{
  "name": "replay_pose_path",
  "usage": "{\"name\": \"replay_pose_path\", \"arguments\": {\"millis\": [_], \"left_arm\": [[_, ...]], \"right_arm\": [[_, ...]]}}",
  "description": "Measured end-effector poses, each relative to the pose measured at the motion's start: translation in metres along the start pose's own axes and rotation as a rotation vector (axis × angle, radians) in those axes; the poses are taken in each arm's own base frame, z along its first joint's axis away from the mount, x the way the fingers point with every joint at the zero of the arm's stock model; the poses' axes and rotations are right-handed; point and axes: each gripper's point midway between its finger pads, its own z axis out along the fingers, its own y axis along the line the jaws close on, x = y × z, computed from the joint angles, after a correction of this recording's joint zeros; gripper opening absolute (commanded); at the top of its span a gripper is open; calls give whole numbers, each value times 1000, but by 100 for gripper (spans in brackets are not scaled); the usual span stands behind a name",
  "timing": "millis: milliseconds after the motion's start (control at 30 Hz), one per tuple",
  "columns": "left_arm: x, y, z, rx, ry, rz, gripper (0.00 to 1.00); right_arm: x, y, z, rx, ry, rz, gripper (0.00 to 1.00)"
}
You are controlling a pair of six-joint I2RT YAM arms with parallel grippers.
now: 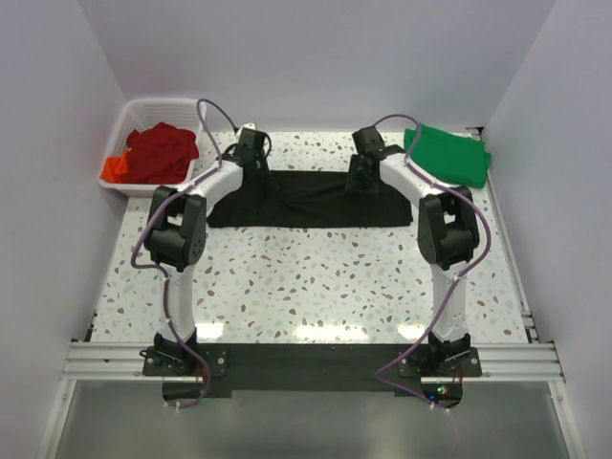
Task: Fold and stack the t-shirts
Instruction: Fold the tshirt
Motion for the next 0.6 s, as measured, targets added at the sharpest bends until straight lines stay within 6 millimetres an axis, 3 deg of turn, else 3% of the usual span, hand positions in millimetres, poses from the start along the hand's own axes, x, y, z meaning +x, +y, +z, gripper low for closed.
{"name": "replay_pose_path", "arguments": {"millis": [400, 600], "left_arm": [[21, 52, -4, -213, 75, -88, 37], [47, 78, -9, -323, 138, -109, 36]], "right_arm": [[-4, 9, 0, -23, -4, -18, 45], [-3, 10, 0, -28, -2, -27, 44]]}}
